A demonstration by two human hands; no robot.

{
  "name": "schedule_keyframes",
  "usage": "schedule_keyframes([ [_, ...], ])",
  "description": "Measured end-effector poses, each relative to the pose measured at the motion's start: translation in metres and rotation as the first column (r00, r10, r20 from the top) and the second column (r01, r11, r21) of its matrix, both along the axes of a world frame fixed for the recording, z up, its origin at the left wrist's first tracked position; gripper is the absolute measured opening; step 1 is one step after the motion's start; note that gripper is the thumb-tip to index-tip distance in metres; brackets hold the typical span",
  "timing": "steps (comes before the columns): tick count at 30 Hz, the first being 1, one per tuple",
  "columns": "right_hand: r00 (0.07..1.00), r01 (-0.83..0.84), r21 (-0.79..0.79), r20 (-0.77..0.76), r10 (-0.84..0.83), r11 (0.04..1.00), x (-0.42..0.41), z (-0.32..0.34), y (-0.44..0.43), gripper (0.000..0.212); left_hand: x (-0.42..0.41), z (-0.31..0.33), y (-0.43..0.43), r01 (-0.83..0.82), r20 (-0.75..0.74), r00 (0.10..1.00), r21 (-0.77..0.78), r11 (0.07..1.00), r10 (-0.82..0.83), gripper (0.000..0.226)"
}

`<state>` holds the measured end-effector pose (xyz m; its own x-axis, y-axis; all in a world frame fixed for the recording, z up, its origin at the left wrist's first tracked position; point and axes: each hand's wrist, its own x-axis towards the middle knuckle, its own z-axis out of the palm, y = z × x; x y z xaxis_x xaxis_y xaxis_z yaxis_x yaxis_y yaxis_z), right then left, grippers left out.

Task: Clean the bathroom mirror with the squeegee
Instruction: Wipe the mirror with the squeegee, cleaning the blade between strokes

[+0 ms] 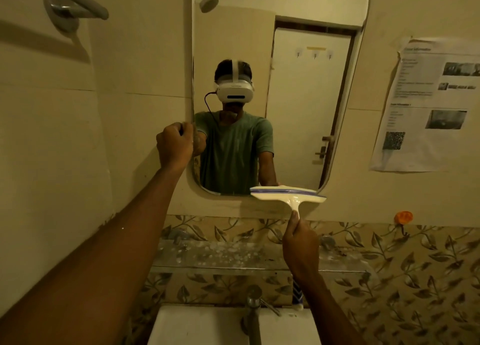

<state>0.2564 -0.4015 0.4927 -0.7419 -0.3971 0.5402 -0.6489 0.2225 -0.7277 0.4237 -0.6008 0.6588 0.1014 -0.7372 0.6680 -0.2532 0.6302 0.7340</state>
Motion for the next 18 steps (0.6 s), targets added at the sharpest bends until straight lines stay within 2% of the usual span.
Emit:
schedule_keyframes([
  [5,1.0,-0.003,-0.009,-0.026,0.003,1.0,0.008,0.012,0.006,0.044,0.006,0.001,-0.005,0.081,-0.013,0.997,0.012,0.997,-0.081,0.042],
  [9,0.997,-0.049,-0.147,-0.061,0.04,0.988,0.015,0.075,-0.002,0.042,0.006,0.001,-0.003,0.094,-0.012,0.996,0.018,0.995,-0.094,0.041],
  [13,0.989,-0.038,-0.168,-0.145,0.013,0.985,0.013,0.131,-0.02,0.042,0.005,0.001,-0.004,0.108,-0.021,0.994,0.035,0.994,-0.107,0.038],
  [15,0.989,-0.037,-0.149,-0.148,0.015,0.988,0.013,0.123,-0.024,0.044,0.006,0.0,-0.004,0.108,-0.02,0.994,0.039,0.993,-0.108,0.038],
  [18,0.996,-0.042,-0.108,-0.085,0.033,0.993,0.016,0.075,-0.023,0.044,0.006,0.001,-0.005,0.12,-0.003,0.993,0.039,0.992,-0.12,0.038],
])
